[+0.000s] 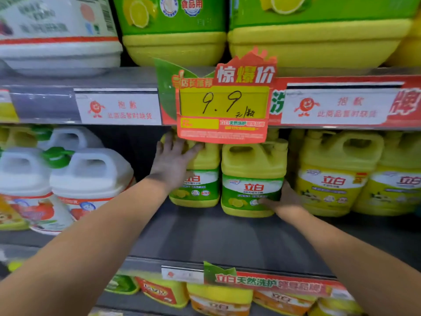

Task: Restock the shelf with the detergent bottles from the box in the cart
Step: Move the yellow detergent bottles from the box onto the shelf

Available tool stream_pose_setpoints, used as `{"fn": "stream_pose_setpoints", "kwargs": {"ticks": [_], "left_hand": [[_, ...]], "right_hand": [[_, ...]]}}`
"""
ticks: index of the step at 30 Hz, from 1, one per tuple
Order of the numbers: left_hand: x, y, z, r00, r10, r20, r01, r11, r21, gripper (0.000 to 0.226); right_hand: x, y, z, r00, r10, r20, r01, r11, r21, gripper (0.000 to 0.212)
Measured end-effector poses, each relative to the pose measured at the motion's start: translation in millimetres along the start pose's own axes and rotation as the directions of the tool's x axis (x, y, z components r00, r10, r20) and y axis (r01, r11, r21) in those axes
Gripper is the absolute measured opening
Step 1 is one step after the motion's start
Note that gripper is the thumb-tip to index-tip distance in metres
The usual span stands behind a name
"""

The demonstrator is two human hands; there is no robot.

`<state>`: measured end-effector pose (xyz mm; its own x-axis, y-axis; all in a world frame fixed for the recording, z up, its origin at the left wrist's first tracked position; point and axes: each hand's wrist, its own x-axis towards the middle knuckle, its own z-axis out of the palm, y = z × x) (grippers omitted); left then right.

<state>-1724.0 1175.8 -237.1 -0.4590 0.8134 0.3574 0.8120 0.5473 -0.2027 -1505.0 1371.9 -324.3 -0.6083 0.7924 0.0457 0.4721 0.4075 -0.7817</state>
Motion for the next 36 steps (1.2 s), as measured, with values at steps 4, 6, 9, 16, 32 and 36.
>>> {"fn": "stream_pose_setpoints", "kwargs": {"ticks": [4, 6, 9, 16, 32, 36], "left_hand": [[0, -5, 3, 0.999, 0.027, -0.027, -0.027, 0.999, -0.032, 0.084], [0, -5, 4, 0.999, 0.026, -0.034, -0.027, 0.999, -0.036, 0.084], [1, -4, 6, 0.999, 0.022, -0.039, -0.023, 0.999, -0.023, 0.085], [0, -4, 7, 0.999, 0.019, -0.032, -0.019, 1.000, -0.017, 0.085], [-24, 26, -14, 0.998, 0.046, -0.048, -0.053, 0.988, -0.145, 0.078], [-57, 56, -11, 0.962, 0.272, 0.012, -0.267, 0.950, -0.164, 0.055]], "right_hand": [[8, -5, 4, 1.000, 0.007, -0.007, -0.007, 1.000, 0.014, 0.091], [12, -7, 3, 1.000, -0.001, 0.002, 0.001, 1.000, 0.023, 0.091], [16, -7, 2, 1.000, -0.019, 0.016, 0.019, 1.000, 0.025, 0.092], [18, -9, -2, 0.998, -0.009, 0.061, 0.008, 1.000, 0.014, 0.093], [-32, -49, -16, 0.996, 0.038, -0.083, -0.061, 0.955, -0.291, 0.084], [-73, -53, -24, 0.991, -0.129, 0.029, 0.112, 0.700, -0.705, 0.073]]}}
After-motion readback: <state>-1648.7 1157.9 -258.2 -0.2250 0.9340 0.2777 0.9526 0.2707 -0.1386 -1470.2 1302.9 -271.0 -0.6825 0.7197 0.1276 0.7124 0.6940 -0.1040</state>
